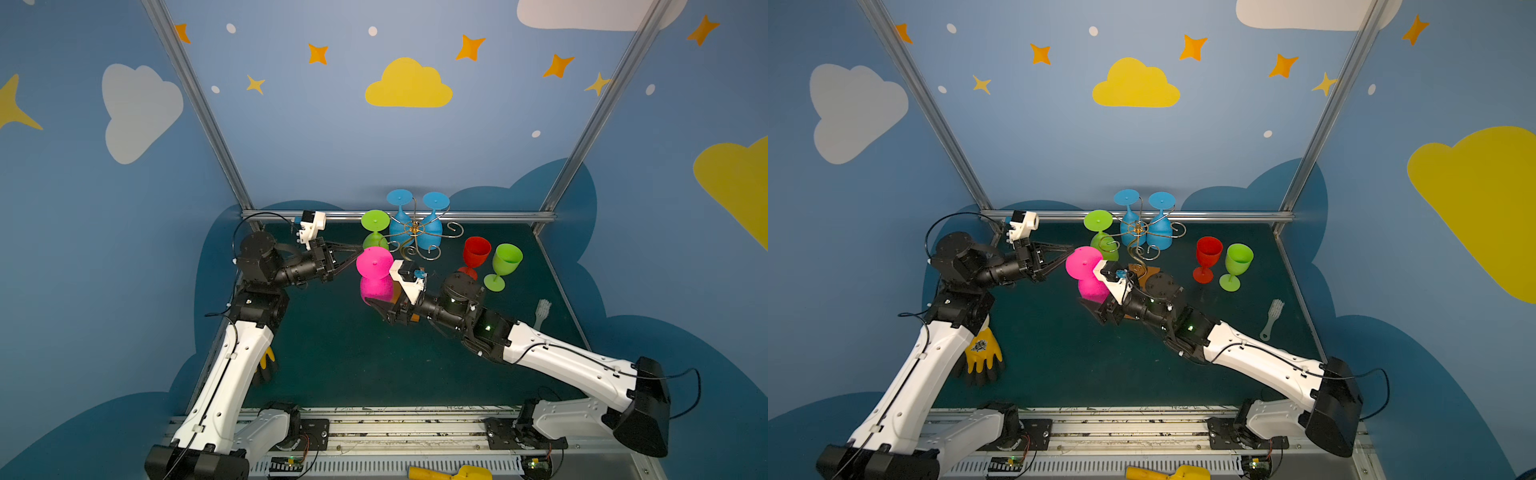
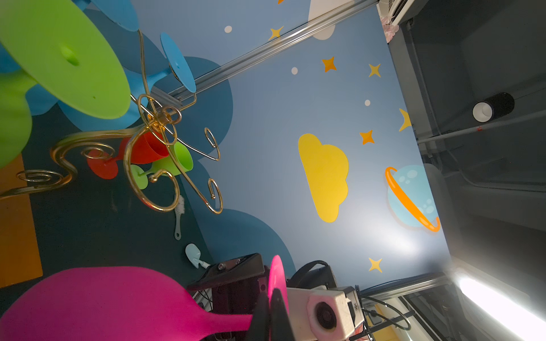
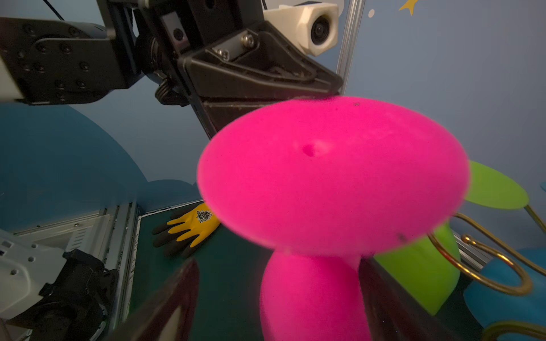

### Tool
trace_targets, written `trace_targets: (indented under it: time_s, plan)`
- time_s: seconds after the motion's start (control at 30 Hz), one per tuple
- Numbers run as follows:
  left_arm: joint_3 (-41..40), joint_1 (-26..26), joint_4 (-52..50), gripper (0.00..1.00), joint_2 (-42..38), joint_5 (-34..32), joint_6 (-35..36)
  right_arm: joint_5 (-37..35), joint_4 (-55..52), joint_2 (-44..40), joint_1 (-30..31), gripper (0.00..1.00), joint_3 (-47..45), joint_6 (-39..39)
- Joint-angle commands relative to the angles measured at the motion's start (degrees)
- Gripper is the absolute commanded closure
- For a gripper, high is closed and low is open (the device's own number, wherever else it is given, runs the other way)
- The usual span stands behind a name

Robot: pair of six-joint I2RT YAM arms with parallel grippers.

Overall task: Take the wine glass off the wine glass rack
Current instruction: Pass the wine glass.

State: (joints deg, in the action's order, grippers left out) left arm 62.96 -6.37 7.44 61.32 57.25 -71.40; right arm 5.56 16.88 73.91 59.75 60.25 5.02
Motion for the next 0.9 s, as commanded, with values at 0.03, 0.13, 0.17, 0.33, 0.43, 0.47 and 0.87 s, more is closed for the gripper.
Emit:
trace_targets:
  time_s: [0.03, 0.13, 0.17, 0.33, 0.43, 0.47, 0.87]
  plan:
    - [-0.55, 0.28, 1.85, 0.97, -0.94, 0.88, -0.02, -0.46, 0.61, -0.97, 0.46, 0.16, 3.11, 0.87]
    - [-0.64, 0.28, 1.76, 0.97, -1.10, 0.84, -0.01, -0.99, 0.59, -0.65, 0.55, 0.16, 3.94, 0.87]
    - [-0.67, 0.31, 1.75, 0.97, -1.17, 0.84, -0.02, -1.08, 0.52, -0.48, 0.60, 0.17, 4.19, 0.95]
    - [-0.88, 0.24, 1.69, 0.97, -1.32, 0.84, -0.08, -1.00, 0.52, 0.48, 0.69, 0.17, 5.53, 1.24]
    - [-0.89, 0.24, 1.70, 0.97, -1.51, 0.88, -0.07, -1.30, 0.45, 1.09, 0.81, 0.19, 6.23, 1.49]
    - [-0.84, 0.29, 1.68, 0.97, -1.48, 0.84, -0.06, -1.34, 0.40, 1.44, 0.81, 0.20, 6.52, 1.57]
    - [-1.21, 0.30, 2.31, 0.97, -1.77, 0.88, -0.58, -0.47, -0.07, 3.77, 0.99, 0.53, 8.42, 1.50]
